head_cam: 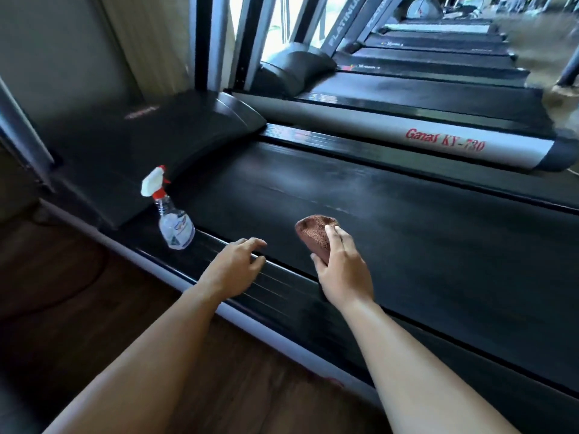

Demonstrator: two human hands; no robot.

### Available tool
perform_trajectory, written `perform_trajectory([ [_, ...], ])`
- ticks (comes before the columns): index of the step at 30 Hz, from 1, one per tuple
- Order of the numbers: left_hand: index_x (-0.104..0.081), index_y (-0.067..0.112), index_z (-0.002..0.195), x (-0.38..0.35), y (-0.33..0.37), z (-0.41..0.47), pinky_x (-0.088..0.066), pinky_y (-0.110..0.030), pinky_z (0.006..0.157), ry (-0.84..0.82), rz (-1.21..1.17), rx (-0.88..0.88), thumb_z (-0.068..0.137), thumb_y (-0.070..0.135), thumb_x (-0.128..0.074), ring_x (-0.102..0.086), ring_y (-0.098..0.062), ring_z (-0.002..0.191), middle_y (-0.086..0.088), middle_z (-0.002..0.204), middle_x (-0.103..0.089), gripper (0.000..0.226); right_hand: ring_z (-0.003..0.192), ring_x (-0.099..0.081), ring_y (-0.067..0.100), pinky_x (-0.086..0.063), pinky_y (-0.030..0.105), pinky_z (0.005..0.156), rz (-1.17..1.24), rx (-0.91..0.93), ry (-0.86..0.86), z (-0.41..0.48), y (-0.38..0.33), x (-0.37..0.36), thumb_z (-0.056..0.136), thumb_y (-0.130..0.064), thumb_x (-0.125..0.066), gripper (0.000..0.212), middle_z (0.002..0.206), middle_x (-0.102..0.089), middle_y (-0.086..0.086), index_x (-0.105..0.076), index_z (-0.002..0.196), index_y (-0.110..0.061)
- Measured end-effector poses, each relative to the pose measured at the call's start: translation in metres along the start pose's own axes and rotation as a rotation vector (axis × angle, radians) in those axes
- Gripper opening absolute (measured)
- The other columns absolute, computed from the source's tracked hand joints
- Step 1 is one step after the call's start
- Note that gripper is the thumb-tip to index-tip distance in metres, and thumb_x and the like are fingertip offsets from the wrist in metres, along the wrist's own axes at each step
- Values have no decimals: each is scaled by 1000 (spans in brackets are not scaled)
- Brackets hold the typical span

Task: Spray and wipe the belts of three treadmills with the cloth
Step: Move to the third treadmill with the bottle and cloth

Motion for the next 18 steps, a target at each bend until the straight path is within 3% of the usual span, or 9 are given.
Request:
perform_trajectory([
  [7,-52,20,140,71,-96,-7,-41,-28,96,147,-32,184,99,28,-57,-55,-20,121,-6,135,-59,42,129,-50,28,-47,43,98,21,76,-56,14,-66,-47,94,-33,-63,64,154,-36,0,-36,150,-20],
  [11,-46,19,142,105,-152,-4,-36,-27,89,290,-93,319,97,27,-60,-53,-21,115,-10,134,-52,47,129,-51,27,-47,42,99,46,103,-47,22,-92,-61,95,-33,-63,63,153,-37,1,-36,150,-20],
  [18,-33,15,152,118,-229,11,-39,-35,101,424,-283,564,95,34,-64,-46,-27,133,-12,149,-43,68,127,-52,26,-45,35,101,123,88,-29,35,-114,-78,94,-31,-64,63,151,-41,1,-37,150,-18],
])
Point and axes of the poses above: each hand's wrist, its own z-axis towards the middle knuckle, its own x-axis out of the back of the hand, y = z × x, the point moved 10 cm from there along z, towards the middle knuckle
